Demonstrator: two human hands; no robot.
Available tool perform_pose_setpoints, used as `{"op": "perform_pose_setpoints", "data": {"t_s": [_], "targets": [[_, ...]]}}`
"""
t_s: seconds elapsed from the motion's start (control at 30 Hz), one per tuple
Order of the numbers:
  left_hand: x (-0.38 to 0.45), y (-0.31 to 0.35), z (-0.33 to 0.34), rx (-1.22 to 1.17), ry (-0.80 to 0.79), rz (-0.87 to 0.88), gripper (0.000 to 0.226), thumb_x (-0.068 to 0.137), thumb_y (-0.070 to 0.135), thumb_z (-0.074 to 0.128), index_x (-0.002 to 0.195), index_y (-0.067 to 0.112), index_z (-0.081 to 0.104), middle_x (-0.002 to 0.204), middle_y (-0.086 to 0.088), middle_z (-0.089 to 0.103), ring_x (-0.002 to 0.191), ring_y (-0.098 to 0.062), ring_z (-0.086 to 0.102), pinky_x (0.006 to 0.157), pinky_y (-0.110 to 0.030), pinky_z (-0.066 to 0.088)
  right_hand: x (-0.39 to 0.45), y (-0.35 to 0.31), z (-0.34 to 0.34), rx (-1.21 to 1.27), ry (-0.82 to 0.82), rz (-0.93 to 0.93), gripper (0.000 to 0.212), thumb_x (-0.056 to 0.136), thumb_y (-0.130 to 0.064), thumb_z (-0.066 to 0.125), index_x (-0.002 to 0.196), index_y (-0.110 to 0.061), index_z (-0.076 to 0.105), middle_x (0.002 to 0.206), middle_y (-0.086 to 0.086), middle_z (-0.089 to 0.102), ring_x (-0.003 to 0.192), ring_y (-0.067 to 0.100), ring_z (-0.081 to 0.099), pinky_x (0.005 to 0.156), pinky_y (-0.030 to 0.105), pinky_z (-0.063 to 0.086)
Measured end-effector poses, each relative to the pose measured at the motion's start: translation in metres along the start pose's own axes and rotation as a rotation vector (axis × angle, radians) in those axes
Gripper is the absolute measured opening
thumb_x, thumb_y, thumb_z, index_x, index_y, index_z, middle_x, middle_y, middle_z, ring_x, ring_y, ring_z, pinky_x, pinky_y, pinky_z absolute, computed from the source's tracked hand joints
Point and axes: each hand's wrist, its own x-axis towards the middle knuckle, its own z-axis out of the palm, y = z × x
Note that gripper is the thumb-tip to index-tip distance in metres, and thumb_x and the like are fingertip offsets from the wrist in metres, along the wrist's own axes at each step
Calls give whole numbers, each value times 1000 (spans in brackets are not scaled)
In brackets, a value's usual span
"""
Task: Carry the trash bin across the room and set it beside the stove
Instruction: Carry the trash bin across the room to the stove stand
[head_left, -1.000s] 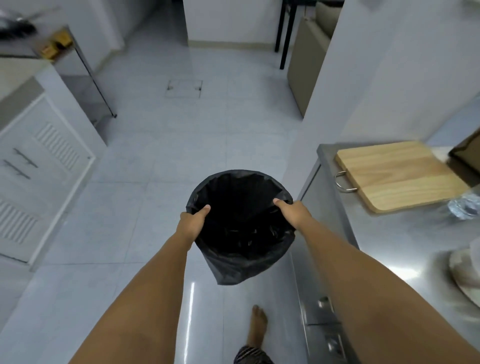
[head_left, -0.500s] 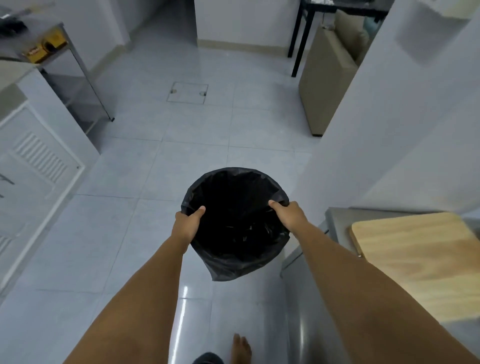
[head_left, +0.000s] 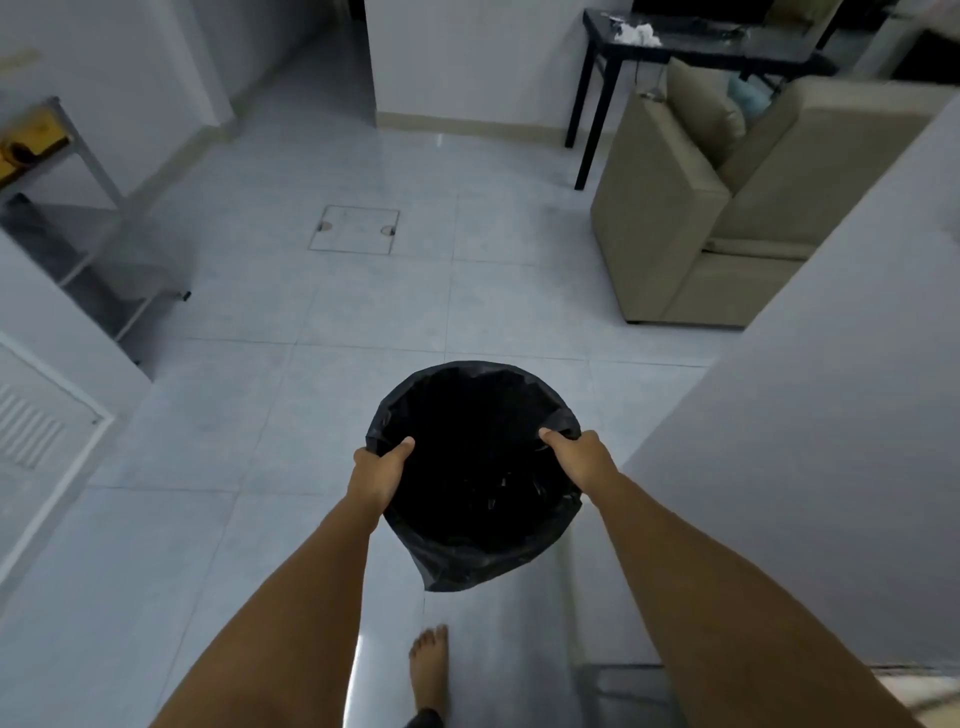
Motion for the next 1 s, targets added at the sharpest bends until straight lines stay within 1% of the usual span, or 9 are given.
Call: {"op": "perform_pose_setpoints", "data": {"t_s": [0.17, 0.3, 0.43, 0.57, 0.73, 1.0], "targets": [[69, 66, 19, 58, -58, -8, 100, 70, 60, 68, 149, 6, 38, 140, -17, 57, 123, -39, 59, 105, -50, 48, 67, -53, -7, 46, 16, 22, 84, 87, -54, 64, 146, -1, 38, 140, 19, 54, 124, 37, 56, 101, 44, 47], [129, 122, 38, 78, -78, 2, 105, 64, 63, 68, 148, 6, 41, 138, -17, 59, 121, -38, 60, 105, -51, 48, 122, -100, -18, 75, 28, 34, 84, 85, -56, 64, 144, -1, 42, 137, 19, 57, 122, 37, 58, 104, 46, 48], [195, 179, 72, 78, -78, 43, 99, 68, 60, 68, 147, 6, 41, 139, -17, 59, 122, -38, 60, 106, -51, 47, 198, -151, -31, 87, 54, 30, 87, 84, -57, 64, 146, -2, 38, 140, 20, 54, 125, 39, 55, 105, 49, 46], [251, 229, 111, 50, -63, 41, 88, 81, 53, 67, 149, 5, 37, 139, -16, 57, 124, -37, 59, 107, -48, 47, 272, -196, -48, 80, 52, 32, 86, 85, -57, 62, 147, -3, 37, 142, 19, 53, 126, 39, 54, 105, 48, 45], [319, 301, 161, 44, -82, 9, 91, 74, 57, 68, 146, 7, 45, 135, -16, 62, 120, -36, 61, 105, -48, 48, 363, -258, -84, 43, 44, 48, 86, 86, -56, 63, 146, -2, 37, 142, 20, 53, 127, 40, 54, 104, 47, 46], [422, 398, 223, 28, -84, -39, 101, 67, 60, 69, 148, 6, 42, 137, -17, 60, 122, -37, 60, 107, -50, 47, 492, -345, -125, 16, -2, 64, 91, 84, -60, 63, 150, -3, 34, 145, 19, 50, 128, 40, 53, 105, 48, 46]]}}
